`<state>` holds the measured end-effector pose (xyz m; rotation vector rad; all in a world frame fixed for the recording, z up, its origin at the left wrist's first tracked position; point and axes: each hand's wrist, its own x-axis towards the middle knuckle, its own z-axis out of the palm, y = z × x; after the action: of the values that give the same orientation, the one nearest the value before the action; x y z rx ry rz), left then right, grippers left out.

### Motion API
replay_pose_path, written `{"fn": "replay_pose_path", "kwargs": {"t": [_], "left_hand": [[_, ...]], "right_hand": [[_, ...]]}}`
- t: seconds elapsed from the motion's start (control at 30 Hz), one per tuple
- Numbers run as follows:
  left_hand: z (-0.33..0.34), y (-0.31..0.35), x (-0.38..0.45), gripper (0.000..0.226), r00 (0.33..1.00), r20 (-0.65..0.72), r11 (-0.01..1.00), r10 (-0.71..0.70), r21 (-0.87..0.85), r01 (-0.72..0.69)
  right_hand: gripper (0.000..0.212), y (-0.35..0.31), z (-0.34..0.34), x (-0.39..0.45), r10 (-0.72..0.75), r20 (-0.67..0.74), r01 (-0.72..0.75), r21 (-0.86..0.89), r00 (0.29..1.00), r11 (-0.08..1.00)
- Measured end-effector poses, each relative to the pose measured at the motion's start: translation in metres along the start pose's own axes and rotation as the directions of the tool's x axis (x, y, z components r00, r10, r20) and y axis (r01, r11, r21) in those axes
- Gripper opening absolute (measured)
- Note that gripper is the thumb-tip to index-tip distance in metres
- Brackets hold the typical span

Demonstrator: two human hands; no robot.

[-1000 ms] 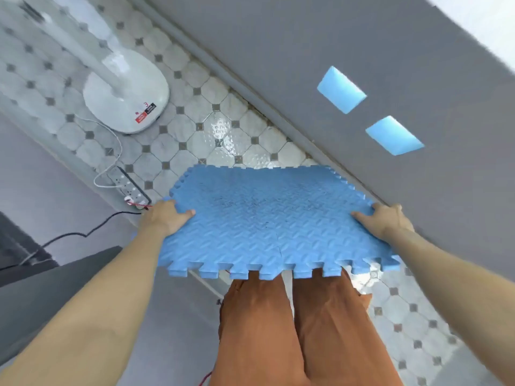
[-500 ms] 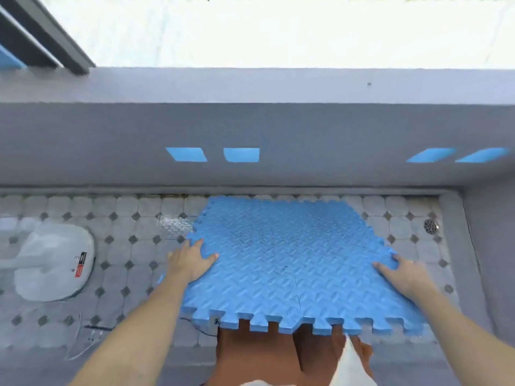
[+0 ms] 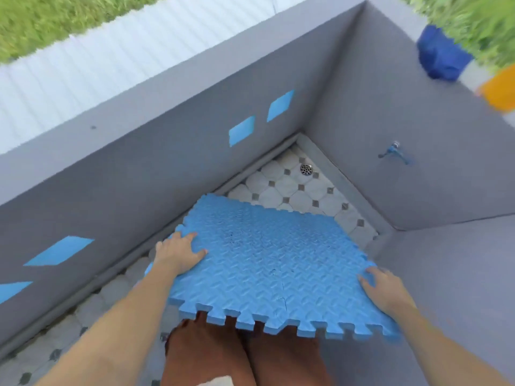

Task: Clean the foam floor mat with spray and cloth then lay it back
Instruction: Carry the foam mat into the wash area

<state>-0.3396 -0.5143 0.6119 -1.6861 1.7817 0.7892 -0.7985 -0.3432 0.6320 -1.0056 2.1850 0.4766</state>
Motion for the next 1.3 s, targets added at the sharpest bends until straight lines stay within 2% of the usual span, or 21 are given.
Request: {"fn": "replay_pose_path", "kwargs": {"t": [0.17,0.27,0.5,0.6,0.67,0.87,1.07,1.17,1.3], "left_hand": [[-0.026,0.079,0.054,0.068,0.994,-0.015,0.986,0.107,0.127,-0.104],[-0.031,0.123,0.1,0.067,0.987,-0.018,0.97,0.162,0.186,-0.156],[-0.016,0.216,0.258,0.072,0.954,-0.024,0.916,0.3,0.285,-0.281],[0.016,0.241,0.338,0.081,0.931,-0.057,0.89,0.359,0.321,-0.324],[0.037,0.253,0.393,0.087,0.919,-0.094,0.888,0.384,0.311,-0.339],[0.137,0.272,0.543,0.1,0.943,-0.037,0.889,0.332,0.348,-0.299],[0.191,0.275,0.616,0.111,0.958,-0.031,0.898,0.285,0.359,-0.256],[0.214,0.28,0.644,0.112,0.96,-0.049,0.919,0.276,0.306,-0.248],[0.235,0.286,0.672,0.112,0.954,-0.051,0.91,0.297,0.318,-0.266]], "right_hand": [[0.054,0.057,0.029,0.032,0.09,0.003,-0.09,0.14,0.996,0.986],[0.058,0.076,0.049,0.06,0.155,0.021,-0.157,0.15,0.988,0.976],[0.067,0.064,0.095,0.161,0.28,0.048,-0.284,0.205,0.959,0.937],[0.071,0.058,0.135,0.233,0.339,-0.003,-0.326,0.257,0.941,0.91],[0.072,0.054,0.165,0.284,0.365,-0.065,-0.33,0.303,0.929,0.894],[0.07,0.033,0.308,0.415,0.412,-0.198,-0.321,0.371,0.889,0.871],[0.08,0.012,0.396,0.462,0.371,-0.118,-0.288,0.433,0.921,0.854],[0.085,0.003,0.428,0.482,0.387,-0.131,-0.285,0.472,0.913,0.834],[0.091,-0.008,0.456,0.503,0.374,-0.073,-0.291,0.499,0.924,0.816]]}}
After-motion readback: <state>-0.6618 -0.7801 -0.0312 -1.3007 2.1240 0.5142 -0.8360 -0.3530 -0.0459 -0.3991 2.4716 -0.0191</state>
